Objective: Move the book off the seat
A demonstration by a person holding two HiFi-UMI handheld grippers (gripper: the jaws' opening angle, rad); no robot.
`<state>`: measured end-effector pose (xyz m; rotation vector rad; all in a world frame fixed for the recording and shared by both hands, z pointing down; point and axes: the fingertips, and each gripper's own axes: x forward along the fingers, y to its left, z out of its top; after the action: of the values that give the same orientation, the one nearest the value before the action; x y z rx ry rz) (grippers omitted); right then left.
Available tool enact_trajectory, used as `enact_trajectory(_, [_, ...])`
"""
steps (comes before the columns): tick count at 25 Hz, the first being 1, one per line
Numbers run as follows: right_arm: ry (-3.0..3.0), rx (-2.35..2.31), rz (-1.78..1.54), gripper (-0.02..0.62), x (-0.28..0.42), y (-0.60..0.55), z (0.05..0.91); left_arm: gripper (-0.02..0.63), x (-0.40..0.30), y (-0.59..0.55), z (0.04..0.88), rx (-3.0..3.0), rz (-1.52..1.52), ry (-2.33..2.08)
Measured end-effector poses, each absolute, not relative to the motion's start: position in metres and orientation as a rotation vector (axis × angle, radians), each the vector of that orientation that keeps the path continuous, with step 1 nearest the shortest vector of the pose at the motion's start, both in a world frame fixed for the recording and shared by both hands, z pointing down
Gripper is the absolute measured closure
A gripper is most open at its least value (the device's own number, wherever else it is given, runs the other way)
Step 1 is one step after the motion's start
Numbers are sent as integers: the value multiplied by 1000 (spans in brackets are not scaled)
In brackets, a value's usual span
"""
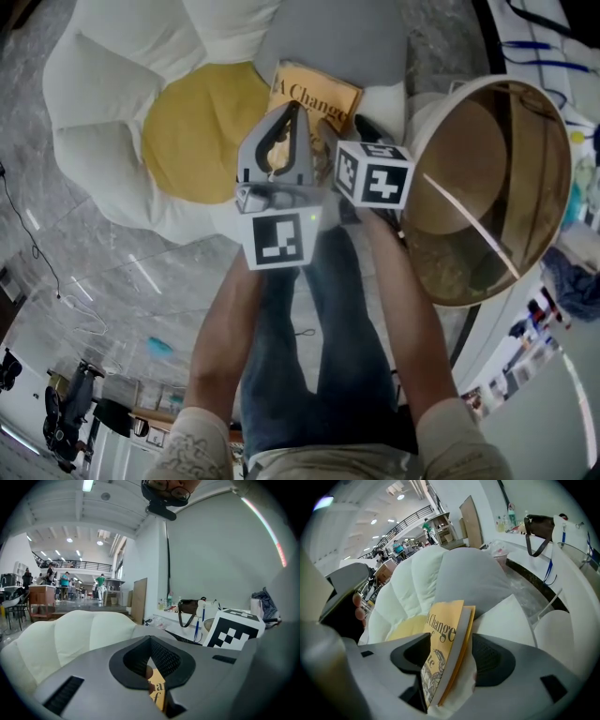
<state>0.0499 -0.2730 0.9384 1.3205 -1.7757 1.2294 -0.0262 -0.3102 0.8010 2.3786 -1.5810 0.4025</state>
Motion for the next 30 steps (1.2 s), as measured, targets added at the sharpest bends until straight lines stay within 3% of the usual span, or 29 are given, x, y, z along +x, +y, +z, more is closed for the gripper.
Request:
enact_trajectory(14, [-1801, 1261, 1322, 325, 48, -286, 964, 604, -26, -320, 818, 2348, 462, -1622])
enact_trajectory(30, [-1914, 1270, 1081, 411, -9, -281, 906, 604, -84, -301, 768, 2309, 429, -1770])
